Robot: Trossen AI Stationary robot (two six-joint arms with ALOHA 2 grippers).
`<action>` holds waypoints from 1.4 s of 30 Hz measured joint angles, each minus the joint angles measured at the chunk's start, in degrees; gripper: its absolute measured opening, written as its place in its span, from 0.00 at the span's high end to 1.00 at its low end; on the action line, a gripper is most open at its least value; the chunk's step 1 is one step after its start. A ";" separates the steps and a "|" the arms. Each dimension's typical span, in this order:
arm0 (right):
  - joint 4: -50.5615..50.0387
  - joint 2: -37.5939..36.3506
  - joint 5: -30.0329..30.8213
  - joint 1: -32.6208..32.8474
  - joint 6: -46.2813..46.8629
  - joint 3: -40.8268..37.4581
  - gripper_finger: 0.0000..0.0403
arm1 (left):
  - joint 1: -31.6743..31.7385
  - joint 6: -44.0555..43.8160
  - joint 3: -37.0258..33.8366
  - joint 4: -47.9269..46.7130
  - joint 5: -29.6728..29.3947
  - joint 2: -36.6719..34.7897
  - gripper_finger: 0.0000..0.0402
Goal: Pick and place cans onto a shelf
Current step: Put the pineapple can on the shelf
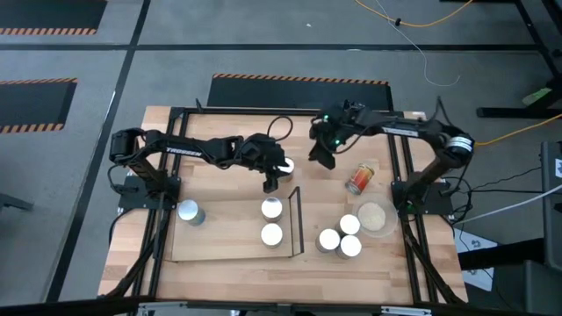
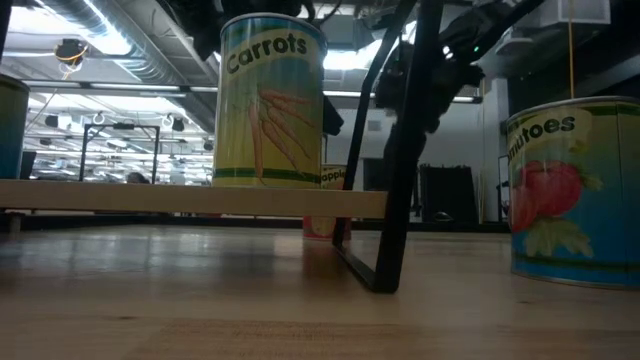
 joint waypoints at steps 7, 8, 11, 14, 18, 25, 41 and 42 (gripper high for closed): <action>0.32 -4.23 4.22 -0.66 0.01 0.00 0.73 | 0.01 0.68 0.00 -4.25 -0.18 0.34 0.67; 0.59 -4.28 4.20 -0.66 0.01 0.00 0.73 | 0.00 1.28 0.00 -5.01 -0.54 0.58 0.67; 1.30 -4.09 4.14 -0.64 0.17 0.00 0.73 | 0.01 2.77 -0.09 -7.01 -1.15 0.68 0.67; 2.08 -3.72 4.16 -0.61 0.20 0.00 0.73 | -0.01 3.64 -0.09 -7.19 -2.43 1.23 0.67; 4.24 -3.73 4.11 -0.59 0.23 0.00 0.73 | 0.01 5.70 -0.05 -6.88 -3.82 1.52 0.67; 7.16 -3.73 4.08 -0.59 0.22 0.00 0.73 | 0.01 5.65 -0.09 -7.16 -3.84 2.94 0.67; 9.45 -3.73 4.07 -0.59 0.07 0.00 0.73 | -0.13 7.18 0.02 -9.87 -5.73 2.75 0.68; 9.59 -3.73 4.07 -0.59 0.05 0.00 0.73 | -0.12 7.31 0.02 -10.25 -5.75 2.71 0.68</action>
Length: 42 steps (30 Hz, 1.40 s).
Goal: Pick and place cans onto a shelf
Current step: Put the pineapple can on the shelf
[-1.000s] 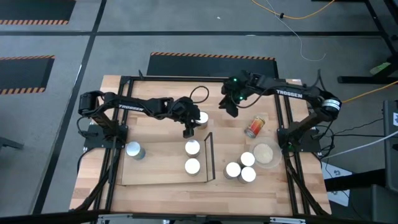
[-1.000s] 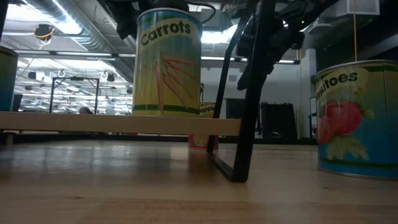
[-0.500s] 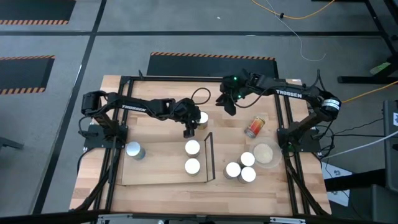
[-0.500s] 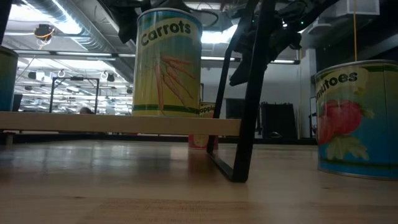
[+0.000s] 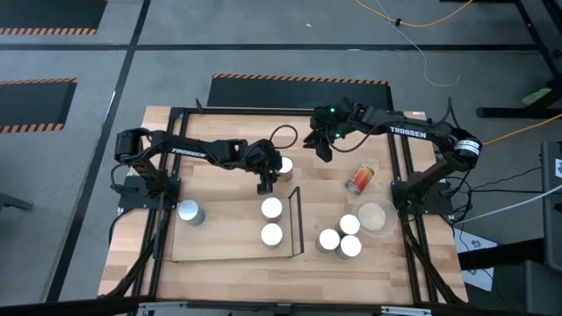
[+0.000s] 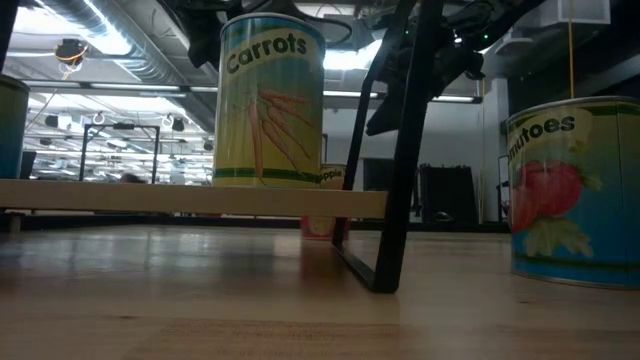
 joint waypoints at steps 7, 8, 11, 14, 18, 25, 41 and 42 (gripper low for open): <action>0.66 0.00 0.00 0.00 0.00 0.00 0.73 | 0.01 0.28 0.02 -1.12 -0.60 0.00 0.68; 0.66 0.00 0.00 0.00 0.00 0.00 0.73 | 0.00 0.28 0.02 -1.14 -1.07 0.00 0.68; 0.66 0.00 0.00 0.00 0.00 0.00 0.73 | 0.02 0.28 0.00 -1.16 -1.53 0.00 0.69; 0.64 0.00 0.00 0.00 -0.01 0.00 0.73 | 0.02 0.28 0.00 -1.20 -1.65 0.00 0.73; 0.66 0.00 0.00 0.00 -0.01 -0.01 0.73 | 0.02 0.28 0.00 -1.20 -1.70 0.00 0.80; 0.68 0.00 0.00 0.00 -0.02 -0.02 0.73 | 0.02 0.26 0.00 -1.22 -1.66 0.02 0.92; 0.62 0.00 0.00 0.02 -0.02 -0.02 0.73 | 0.02 -0.39 -0.11 -1.26 -3.96 -0.97 1.00; 0.62 0.00 -0.01 0.01 -0.01 -0.02 0.73 | 0.02 -0.42 -0.20 -1.86 -4.28 -1.49 1.00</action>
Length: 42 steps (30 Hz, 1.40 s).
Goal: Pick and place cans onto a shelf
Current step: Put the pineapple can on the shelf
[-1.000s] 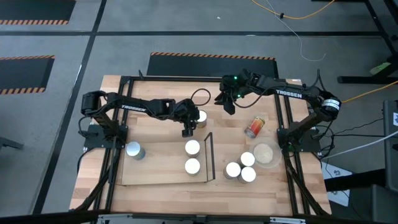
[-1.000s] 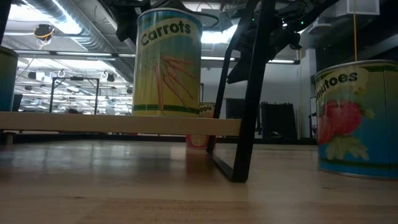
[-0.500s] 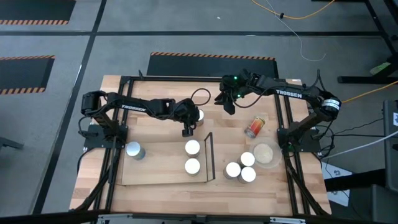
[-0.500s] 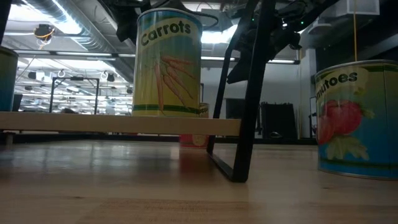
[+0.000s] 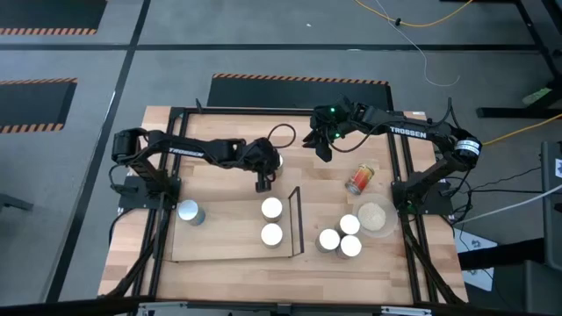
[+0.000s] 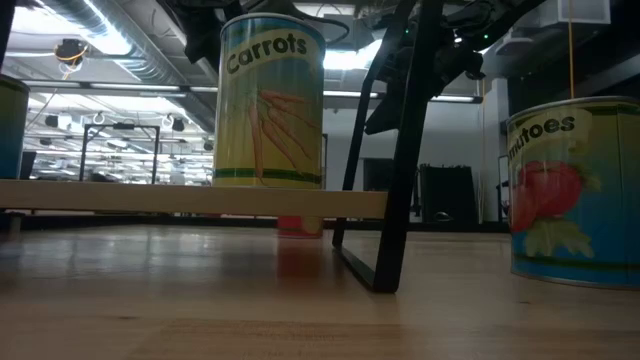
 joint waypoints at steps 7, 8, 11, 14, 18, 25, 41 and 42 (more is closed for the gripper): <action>-0.28 0.00 -0.04 0.01 0.01 -0.02 0.73 | -0.02 -1.14 -0.02 -0.87 -0.02 -3.93 1.00; -0.39 0.00 -0.04 0.01 0.01 -0.02 0.73 | 0.00 -1.16 -0.02 -1.22 -0.04 -4.69 1.00; -0.56 0.00 -0.04 0.01 0.01 -0.02 0.73 | -0.07 -1.34 -0.02 -2.72 0.00 -6.92 1.00; -0.71 0.00 -0.04 0.01 0.01 -0.04 0.73 | -0.25 -1.52 -0.02 -5.36 0.08 -10.30 1.00; -0.98 0.00 -0.04 0.01 0.12 -0.04 0.73 | -0.89 -1.70 0.00 -11.22 0.24 -15.38 1.00; -0.78 0.00 -0.04 0.01 0.12 -0.04 0.73 | -5.29 -3.02 0.04 -22.60 0.41 -26.47 1.00; -0.28 0.00 -0.04 0.01 0.01 -0.04 0.73 | -27.84 -17.58 0.09 -34.55 0.20 -36.74 1.00; -0.28 0.00 -0.02 0.01 0.01 -0.04 0.73 | -29.45 -18.10 0.09 -34.77 0.14 -36.74 1.00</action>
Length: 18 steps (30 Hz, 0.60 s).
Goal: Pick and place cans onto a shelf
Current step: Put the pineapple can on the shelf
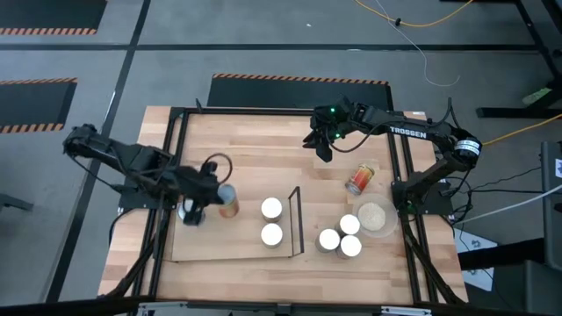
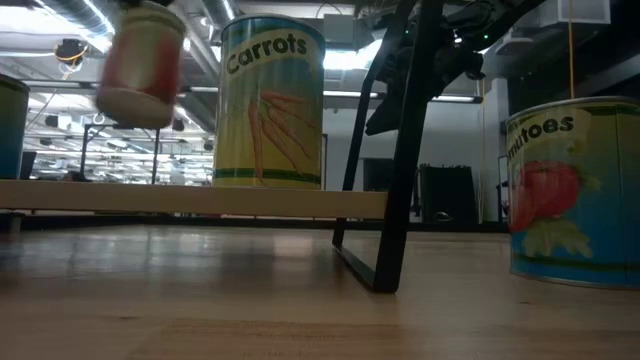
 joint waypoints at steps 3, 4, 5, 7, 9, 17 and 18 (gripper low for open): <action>0.00 0.00 0.01 0.00 0.00 0.00 0.73 | -4.38 -1.27 0.00 0.10 -0.39 0.00 1.00; 0.02 0.00 0.00 0.00 0.02 0.00 0.73 | -5.71 -1.42 0.00 0.07 -1.10 0.00 1.00; 0.02 0.00 0.00 0.00 0.17 0.00 0.73 | -7.02 -1.55 0.00 0.05 -2.32 0.00 1.00; 0.12 0.00 0.01 0.00 0.22 0.00 0.73 | -9.53 -2.22 0.00 -0.28 -4.88 0.00 1.00; 0.15 0.00 -0.01 0.00 0.24 0.00 0.73 | -11.54 -3.11 0.00 -1.24 -7.11 0.00 1.00; 0.60 0.00 0.01 0.00 0.20 0.00 0.73 | -15.86 -6.75 -5.55 0.32 -11.60 0.57 1.00; 0.75 0.00 0.01 0.00 0.20 0.00 0.73 | -15.88 -6.94 -6.51 0.93 -11.78 0.54 1.00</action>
